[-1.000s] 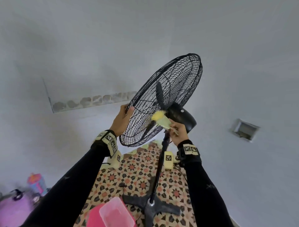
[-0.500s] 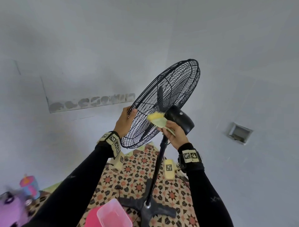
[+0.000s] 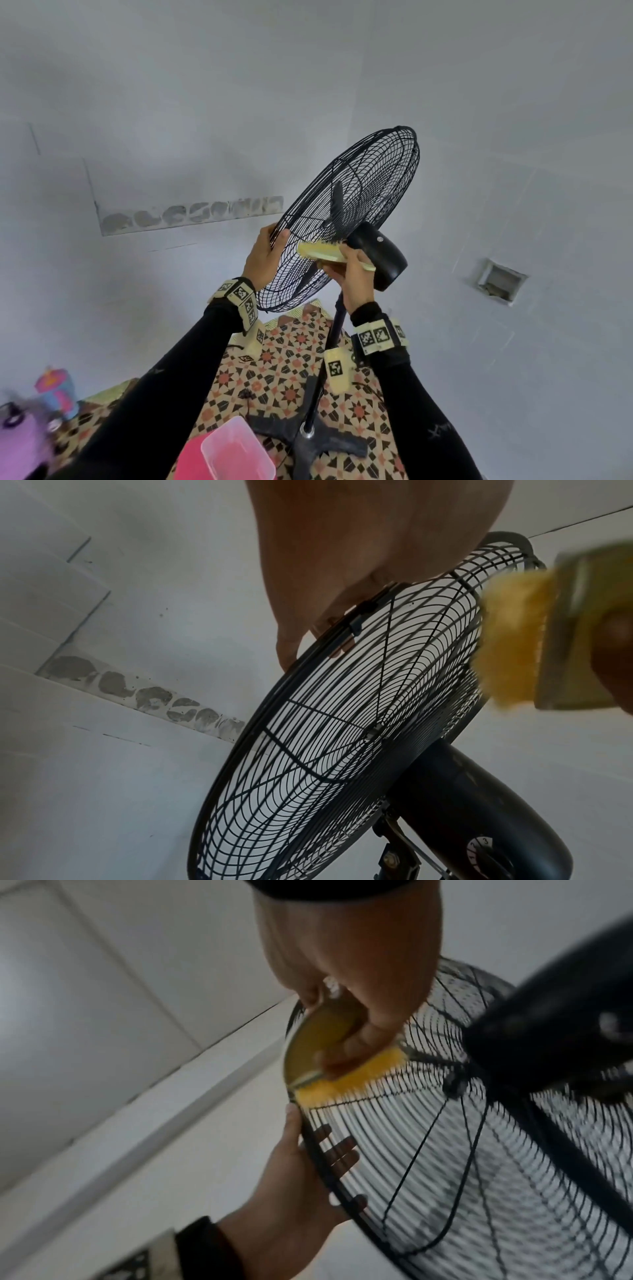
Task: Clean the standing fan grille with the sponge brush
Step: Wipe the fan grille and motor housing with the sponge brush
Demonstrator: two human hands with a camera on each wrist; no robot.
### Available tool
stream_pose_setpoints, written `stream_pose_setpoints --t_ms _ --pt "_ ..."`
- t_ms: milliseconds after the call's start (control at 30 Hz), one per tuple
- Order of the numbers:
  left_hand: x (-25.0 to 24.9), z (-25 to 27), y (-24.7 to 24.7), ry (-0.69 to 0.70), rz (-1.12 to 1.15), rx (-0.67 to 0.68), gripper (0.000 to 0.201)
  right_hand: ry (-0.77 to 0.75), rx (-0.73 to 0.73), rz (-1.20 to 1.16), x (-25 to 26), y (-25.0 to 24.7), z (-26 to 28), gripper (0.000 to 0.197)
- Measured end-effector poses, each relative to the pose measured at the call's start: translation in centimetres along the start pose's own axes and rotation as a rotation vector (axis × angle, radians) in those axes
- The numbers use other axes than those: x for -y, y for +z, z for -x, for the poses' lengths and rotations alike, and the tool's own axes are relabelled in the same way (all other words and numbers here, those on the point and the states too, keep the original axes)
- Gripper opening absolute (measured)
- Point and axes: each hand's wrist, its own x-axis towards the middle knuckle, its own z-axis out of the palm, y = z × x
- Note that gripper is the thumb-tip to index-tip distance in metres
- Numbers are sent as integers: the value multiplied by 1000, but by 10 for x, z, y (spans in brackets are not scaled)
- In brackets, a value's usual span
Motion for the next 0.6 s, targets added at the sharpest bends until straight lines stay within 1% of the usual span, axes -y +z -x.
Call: stream_pose_setpoints --t_ms 33,100,133,167,200,267,367,400,433,500,533,600 --pt "0 0 0 1 -4 -2 64 -14 45 -77 -6 2 0 16" --pt "-1 -2 -2 -13 -21 -12 67 -39 138 -149 -17 -2 1 19" --pt "-2 -2 -2 -18 -28 -14 67 -42 161 -172 -21 -5 1 21" --pt "-2 -2 -2 -18 -38 -13 66 -42 146 -198 -26 -8 -2 23" --pt "-2 -3 -2 -15 -52 -8 64 -37 105 -234 -29 -11 -7 26" --pt "-2 -4 -1 -10 -57 -4 63 -1 -46 -329 -32 -16 -22 25" --pt "-3 -4 2 -17 -56 -20 74 54 -244 -467 -29 -20 -44 14" --pt "-2 -3 2 -18 -53 -24 77 61 -301 -483 -27 -19 -49 13" --pt "-2 -3 2 -15 -49 -27 79 63 -352 -480 -27 -17 -54 17" --pt "-2 0 1 -15 -35 -24 81 54 -414 -431 -27 -10 -57 26" --pt "-1 0 2 -17 -33 -23 79 37 -409 -388 -27 -5 -57 25" --pt "-1 -1 3 -23 -35 -30 75 2 -358 -282 -29 3 -49 15"
